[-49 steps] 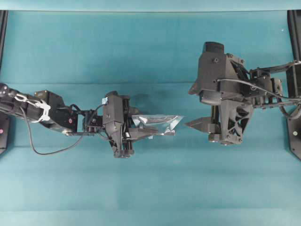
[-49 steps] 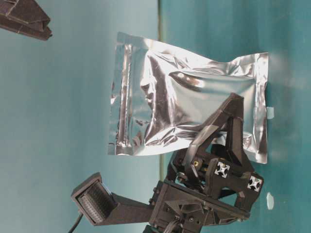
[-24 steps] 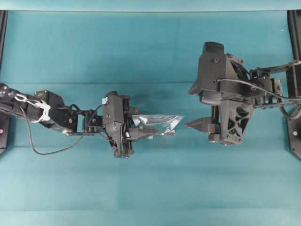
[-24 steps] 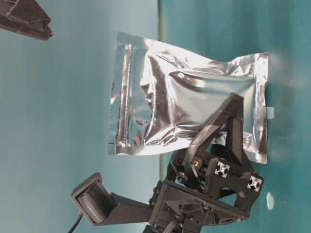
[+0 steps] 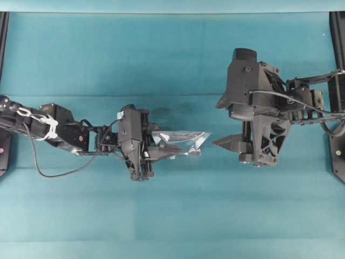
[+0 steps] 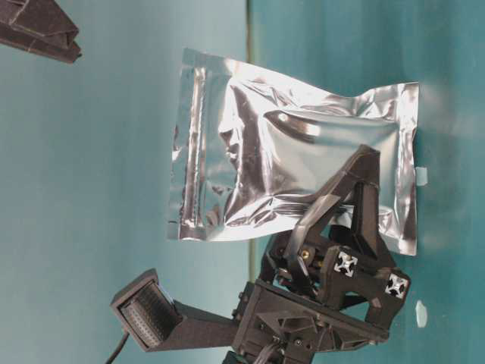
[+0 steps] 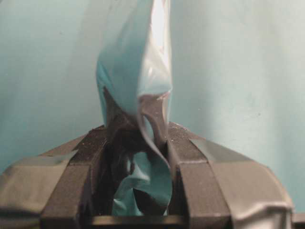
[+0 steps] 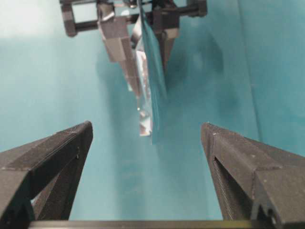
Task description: Hand over the silver zip bag and make it stand upright.
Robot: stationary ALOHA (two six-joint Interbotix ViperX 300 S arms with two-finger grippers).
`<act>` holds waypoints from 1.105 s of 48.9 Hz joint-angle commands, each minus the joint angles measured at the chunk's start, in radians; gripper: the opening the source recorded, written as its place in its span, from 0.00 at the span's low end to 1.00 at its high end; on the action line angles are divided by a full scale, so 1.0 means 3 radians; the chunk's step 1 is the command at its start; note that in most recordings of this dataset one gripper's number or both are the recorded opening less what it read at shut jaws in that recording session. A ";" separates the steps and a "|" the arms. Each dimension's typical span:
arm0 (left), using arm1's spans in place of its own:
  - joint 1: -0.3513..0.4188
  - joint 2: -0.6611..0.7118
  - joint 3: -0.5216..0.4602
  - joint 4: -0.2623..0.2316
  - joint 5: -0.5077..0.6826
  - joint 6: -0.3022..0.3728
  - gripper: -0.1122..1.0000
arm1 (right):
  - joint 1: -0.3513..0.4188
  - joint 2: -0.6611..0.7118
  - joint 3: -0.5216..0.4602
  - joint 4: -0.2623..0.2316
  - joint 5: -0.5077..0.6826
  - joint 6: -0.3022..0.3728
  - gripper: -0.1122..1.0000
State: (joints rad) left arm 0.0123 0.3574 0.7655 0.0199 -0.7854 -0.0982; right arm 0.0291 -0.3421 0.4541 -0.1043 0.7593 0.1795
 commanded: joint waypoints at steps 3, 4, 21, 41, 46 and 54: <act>-0.0020 -0.0031 -0.0020 0.0005 -0.0010 0.0005 0.36 | 0.0010 -0.0061 -0.0036 0.0005 -0.0015 0.0031 0.92; -0.0020 -0.0031 -0.0020 0.0005 -0.0010 0.0005 0.36 | 0.0010 -0.0061 -0.0036 0.0005 -0.0015 0.0031 0.92; -0.0026 -0.0031 -0.0020 0.0005 -0.0010 0.0005 0.35 | 0.0026 -0.0061 -0.0036 0.0010 -0.0015 0.0036 0.92; -0.0036 -0.0031 -0.0020 0.0005 -0.0010 0.0005 0.36 | 0.0051 -0.0061 -0.0031 0.0010 -0.0015 0.0046 0.92; -0.0046 -0.0031 -0.0020 0.0005 -0.0010 0.0005 0.36 | 0.0051 -0.0061 -0.0031 0.0010 -0.0015 0.0046 0.92; -0.0051 -0.0031 -0.0020 0.0005 -0.0010 0.0005 0.36 | 0.0051 -0.0061 -0.0031 0.0010 -0.0015 0.0046 0.92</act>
State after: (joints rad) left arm 0.0107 0.3574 0.7655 0.0184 -0.7854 -0.0951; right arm 0.0414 -0.3421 0.4541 -0.1028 0.7609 0.1825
